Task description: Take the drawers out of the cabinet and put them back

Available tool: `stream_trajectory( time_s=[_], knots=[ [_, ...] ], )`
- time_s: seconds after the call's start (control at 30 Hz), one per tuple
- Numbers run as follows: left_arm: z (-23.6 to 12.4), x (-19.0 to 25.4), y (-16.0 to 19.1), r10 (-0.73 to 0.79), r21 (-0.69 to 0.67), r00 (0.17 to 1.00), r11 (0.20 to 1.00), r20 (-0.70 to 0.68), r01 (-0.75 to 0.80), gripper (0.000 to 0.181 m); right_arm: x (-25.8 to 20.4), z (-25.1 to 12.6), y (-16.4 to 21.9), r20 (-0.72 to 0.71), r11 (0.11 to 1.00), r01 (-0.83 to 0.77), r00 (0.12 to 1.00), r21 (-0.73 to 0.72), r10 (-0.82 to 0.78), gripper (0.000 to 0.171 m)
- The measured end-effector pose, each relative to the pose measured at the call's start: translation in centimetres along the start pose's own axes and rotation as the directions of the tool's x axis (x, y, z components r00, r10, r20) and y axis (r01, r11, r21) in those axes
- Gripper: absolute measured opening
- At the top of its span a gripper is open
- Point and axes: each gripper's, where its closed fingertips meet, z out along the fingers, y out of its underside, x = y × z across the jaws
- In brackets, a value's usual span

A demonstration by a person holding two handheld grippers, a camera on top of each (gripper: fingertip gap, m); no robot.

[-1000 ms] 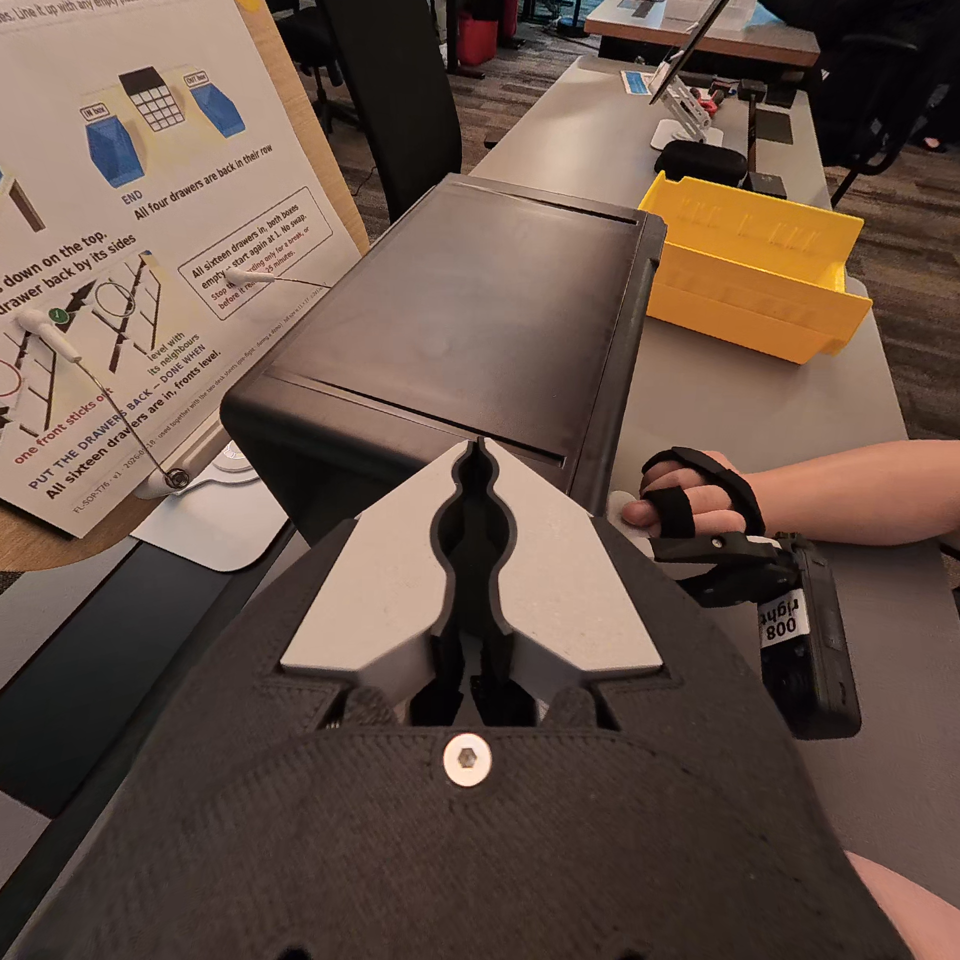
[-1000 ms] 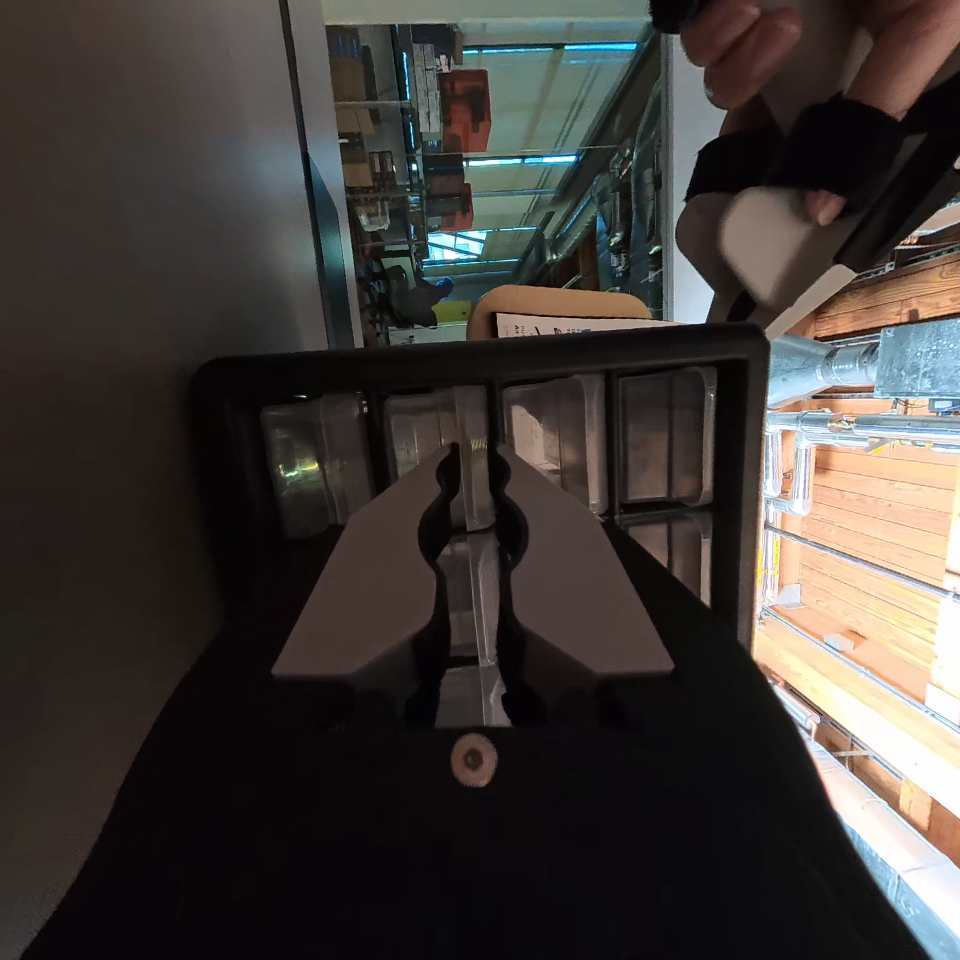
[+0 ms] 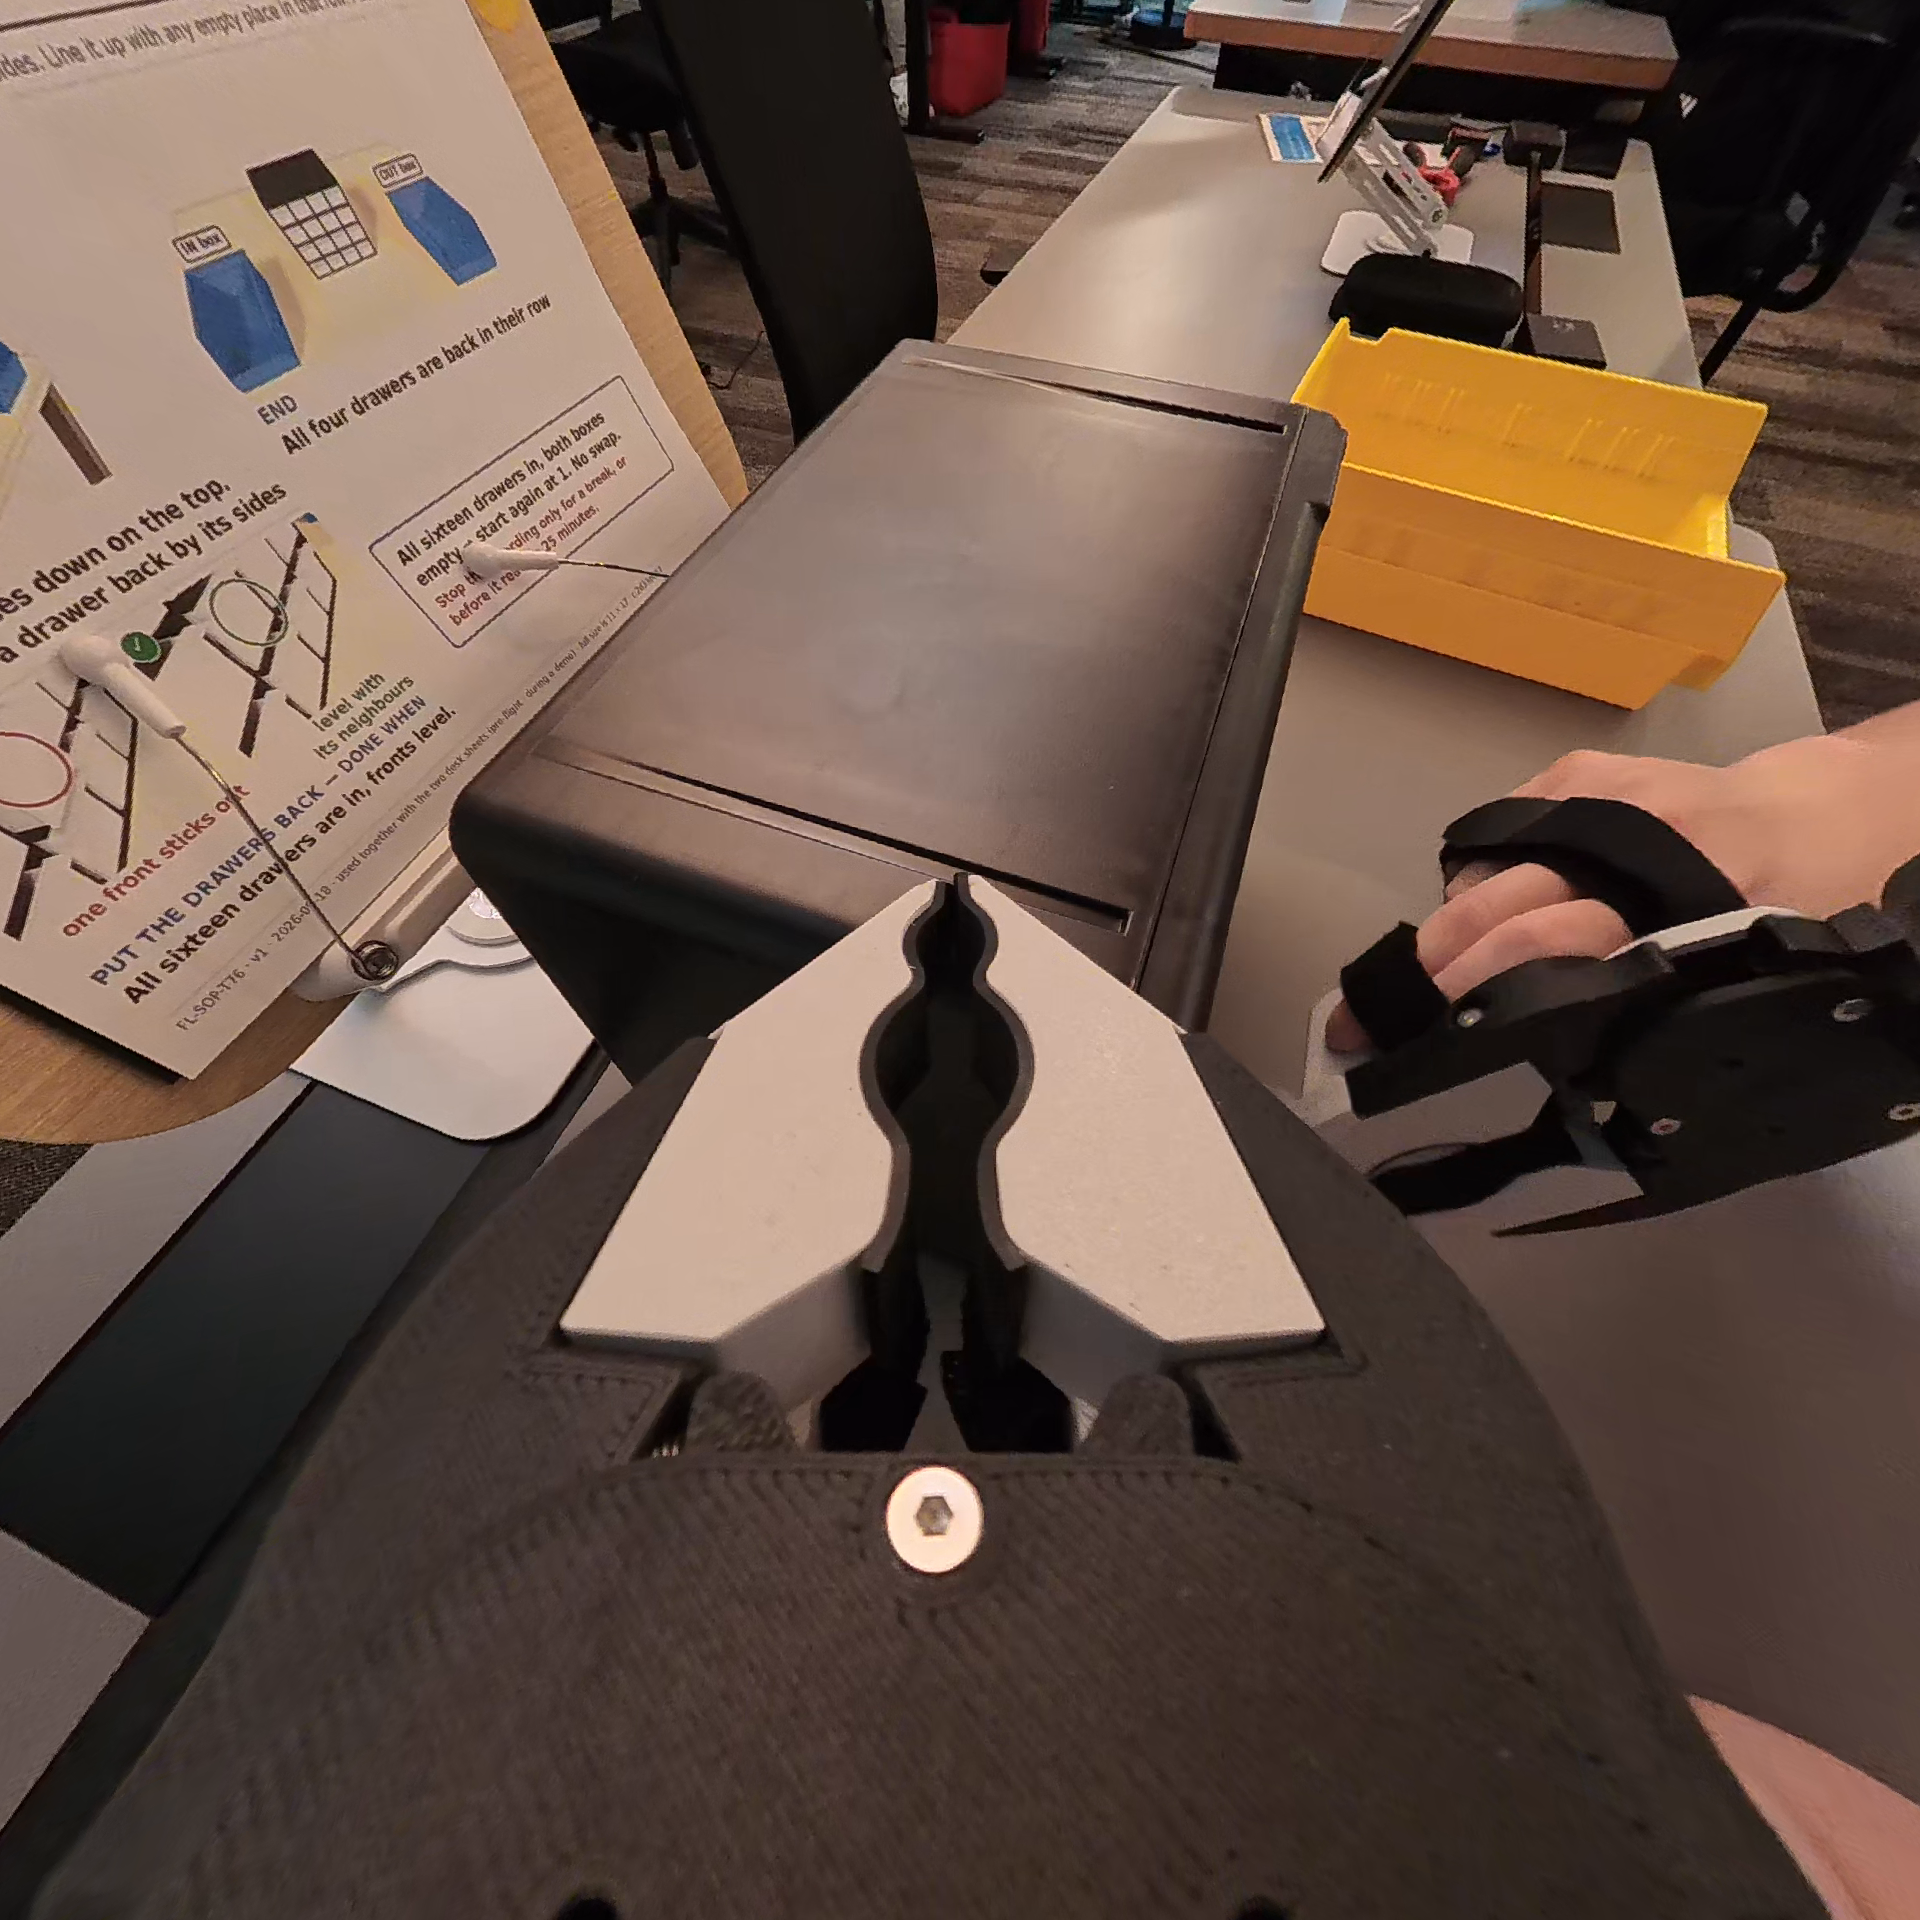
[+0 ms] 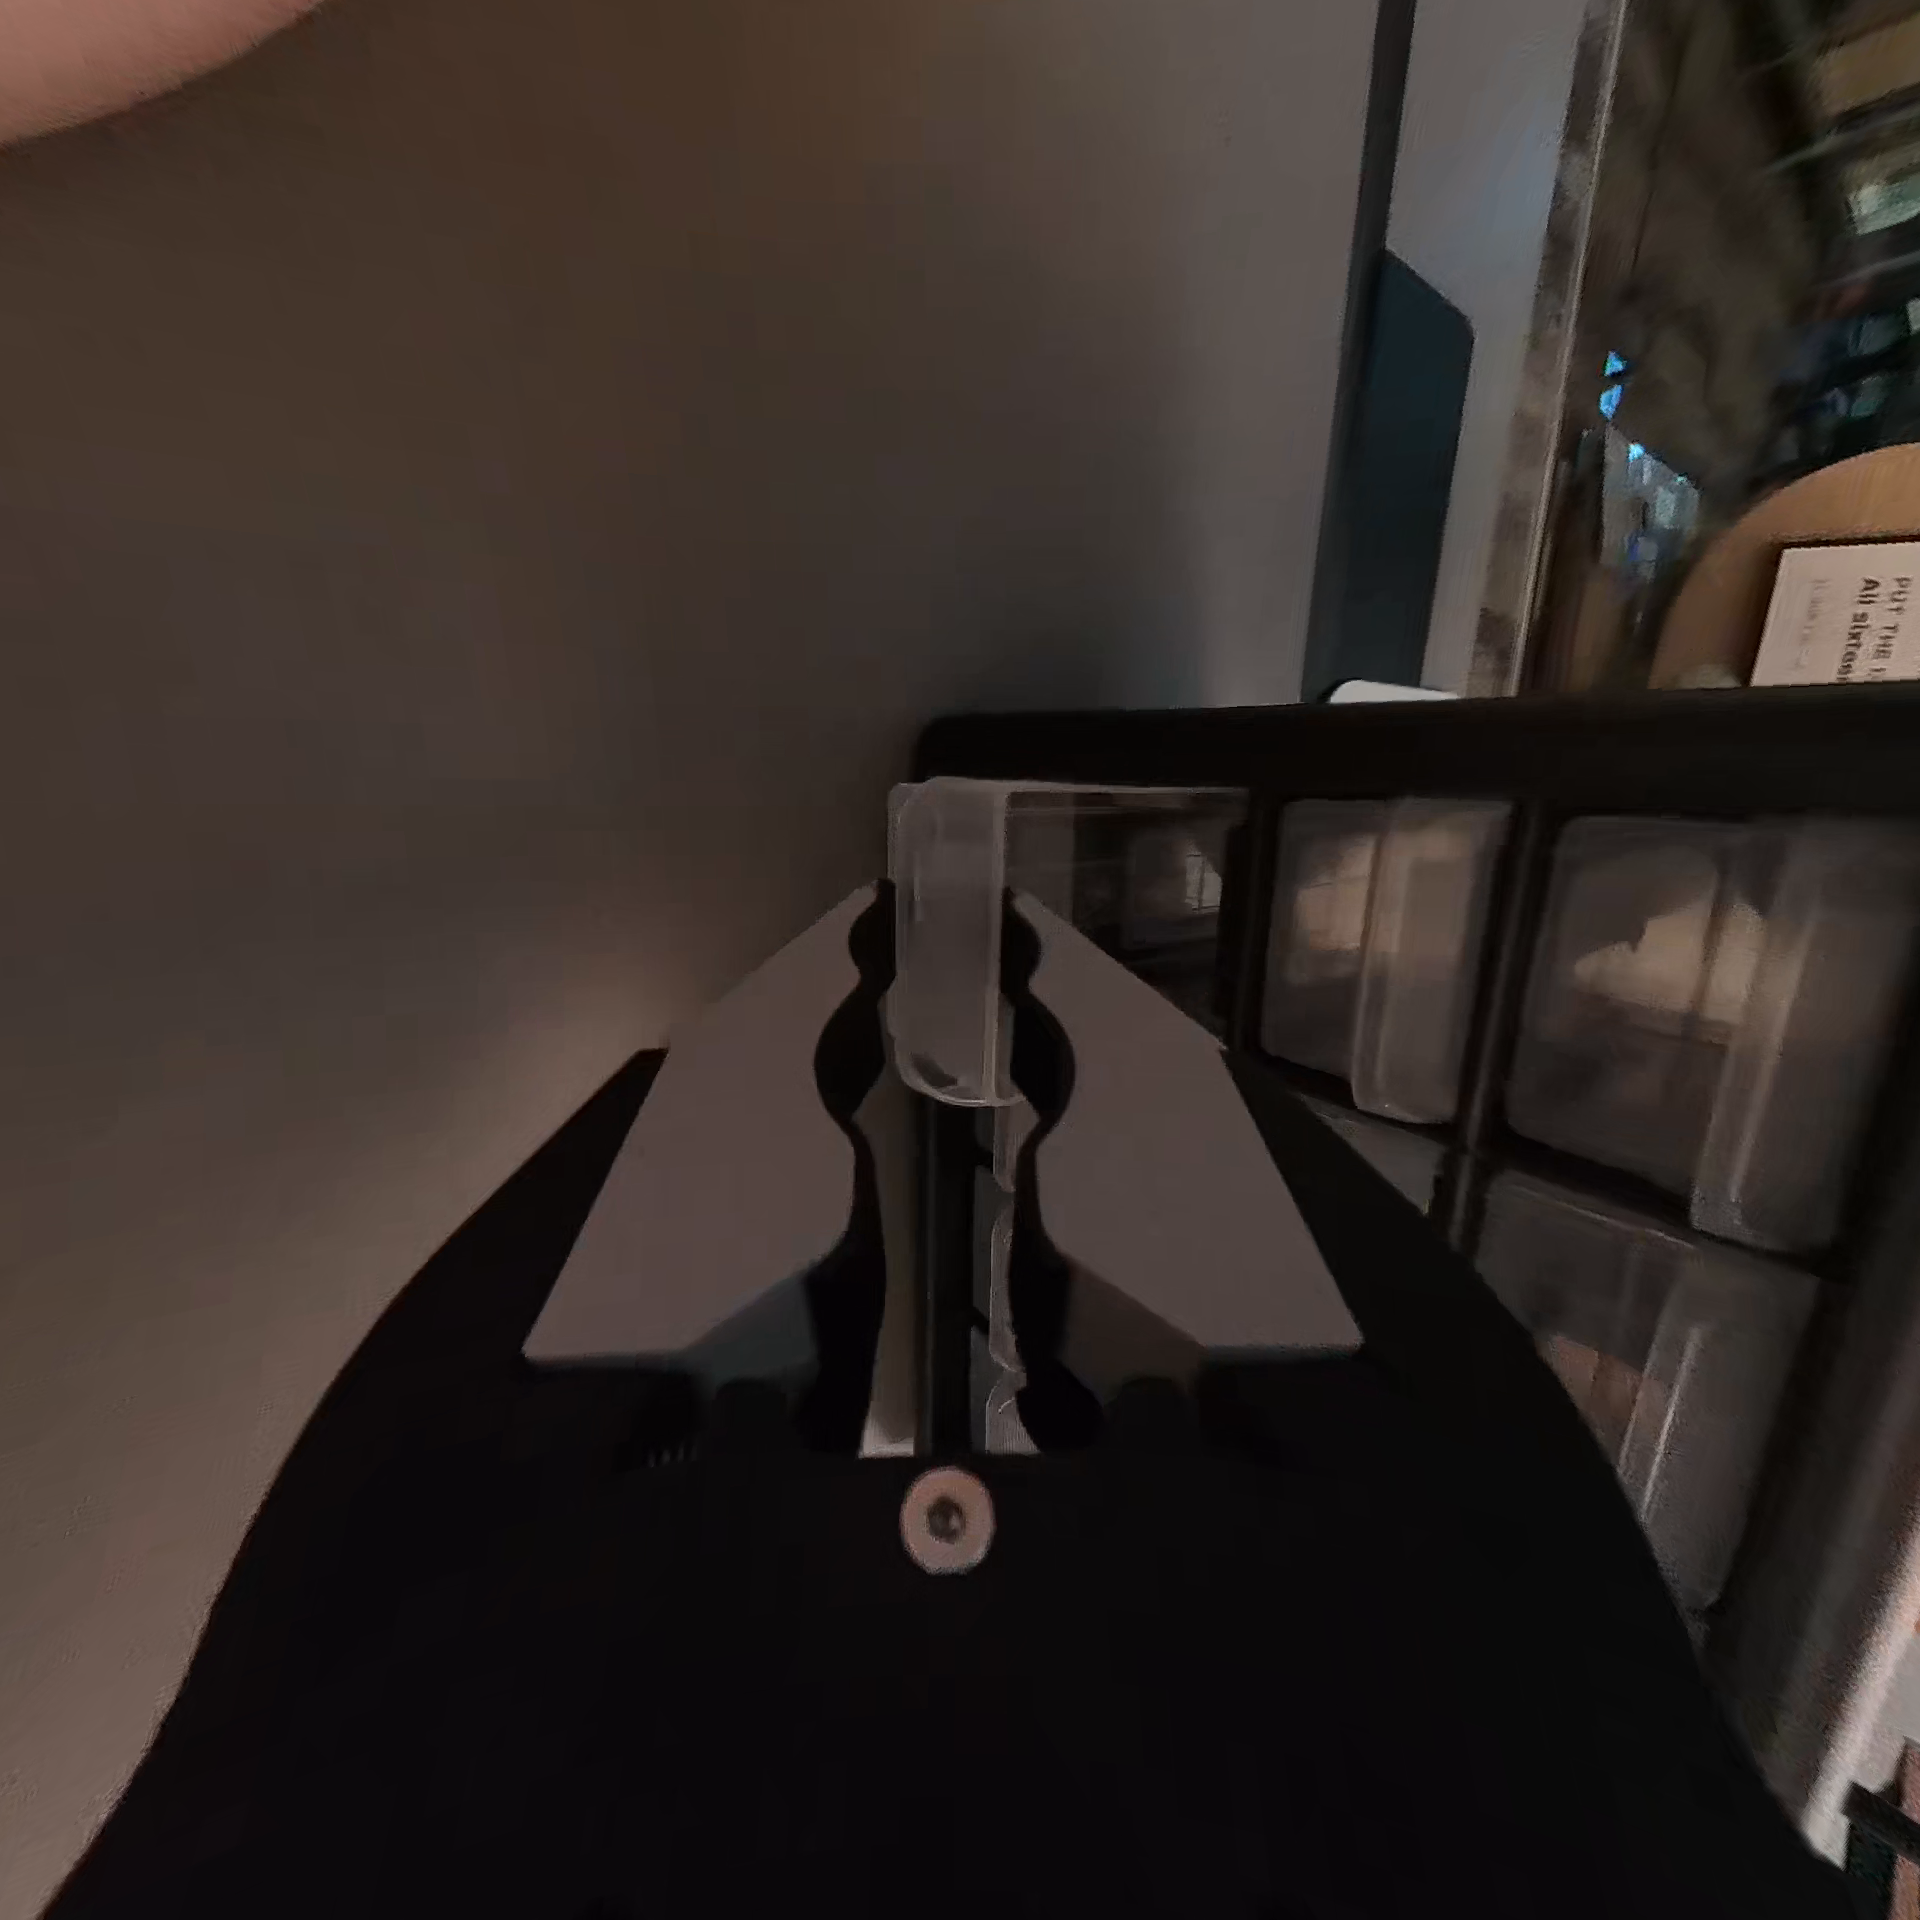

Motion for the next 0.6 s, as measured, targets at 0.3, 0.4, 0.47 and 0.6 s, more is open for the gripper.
stream_trajectory(
  time_s=[0.3, 0.4, 0.47, 0.6],
  knots=[
    [0.0, 0.0, 0.0, -0.008, 0.016, 1.0, 1.0, -0.023, 0.008, 0.0, -4.4, -2.6, -1.2, 0.321, 0.992, -0.123, 0.94, 0.001, 0.116, 0.015],
    [0.0, 0.0, 0.0, -0.001, 0.01, 1.0, 1.0, -0.014, 0.001, 0.0, -5.9, -3.7, -1.6, 0.383, 0.991, -0.135, 0.915, 0.002, 0.124, 0.014],
    [0.0, 0.0, 0.0, 0.001, 0.008, 1.0, 1.0, -0.011, -0.001, 0.0, -6.7, -4.2, -1.8, 0.403, 0.991, -0.136, 0.907, -0.003, 0.126, 0.014],
    [0.0, 0.0, 0.0, -0.004, 0.01, 1.0, 1.0, -0.015, 0.004, 0.0, -6.8, -4.2, -1.0, 0.352, 0.993, -0.114, 0.929, -0.031, 0.118, 0.014]
  ],
)
